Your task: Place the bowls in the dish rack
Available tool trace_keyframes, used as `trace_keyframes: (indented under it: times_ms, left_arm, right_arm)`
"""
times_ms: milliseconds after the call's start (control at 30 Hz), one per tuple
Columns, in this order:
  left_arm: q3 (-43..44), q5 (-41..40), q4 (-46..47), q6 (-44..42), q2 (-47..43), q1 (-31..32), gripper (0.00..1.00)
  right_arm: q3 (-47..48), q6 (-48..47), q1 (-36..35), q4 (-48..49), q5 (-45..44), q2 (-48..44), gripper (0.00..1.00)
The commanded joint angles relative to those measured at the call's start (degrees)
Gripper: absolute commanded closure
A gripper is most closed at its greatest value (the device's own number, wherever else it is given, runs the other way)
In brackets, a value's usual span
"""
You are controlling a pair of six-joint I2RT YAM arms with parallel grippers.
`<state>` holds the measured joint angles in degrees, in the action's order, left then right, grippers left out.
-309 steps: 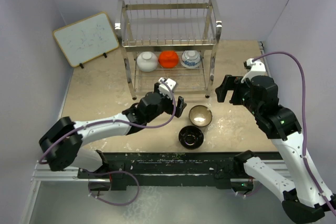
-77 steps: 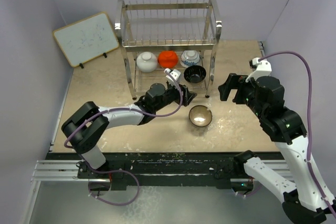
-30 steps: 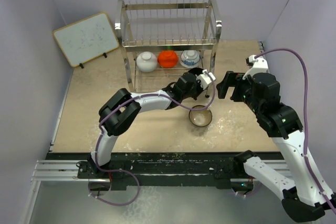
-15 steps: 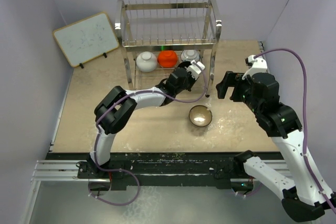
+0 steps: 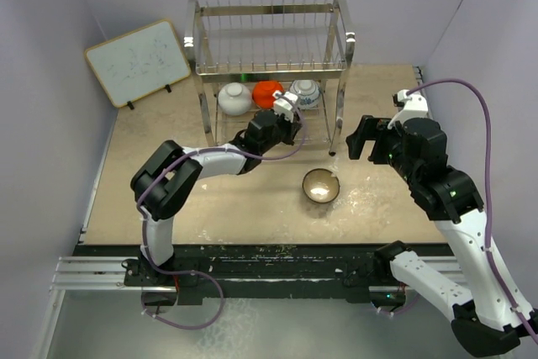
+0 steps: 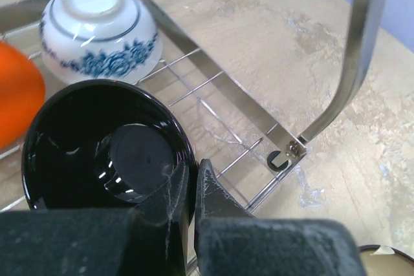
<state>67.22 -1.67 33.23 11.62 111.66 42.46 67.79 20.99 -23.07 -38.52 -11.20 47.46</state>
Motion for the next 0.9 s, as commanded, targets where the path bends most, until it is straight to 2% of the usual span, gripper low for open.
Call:
trace_keyframes:
  times_ms: [0, 400, 667, 867]
  left_arm:
    - [-4.64, 3.69, 9.09, 11.17, -4.93, -3.9, 1.0]
    - [-12.49, 14.23, 29.23, 29.84, -5.6, -9.21, 1.0]
    - [-12.98, 18.73, 39.72, 42.21, -3.73, -12.17, 1.0]
    - [-11.21, 20.22, 47.48, 51.68, 0.97, -14.1, 1.0]
  right_arm:
    - [-0.02, -0.34, 0.22, 2.07, -0.67, -0.58, 0.01]
    - [0.41, -0.5, 0.22, 2.09, -1.0, -0.4, 0.01]
    - [0.41, -0.64, 0.22, 2.26, -1.1, -0.29, 0.01]
    - [0.35, -0.69, 0.22, 2.48, -0.92, -0.16, 0.01]
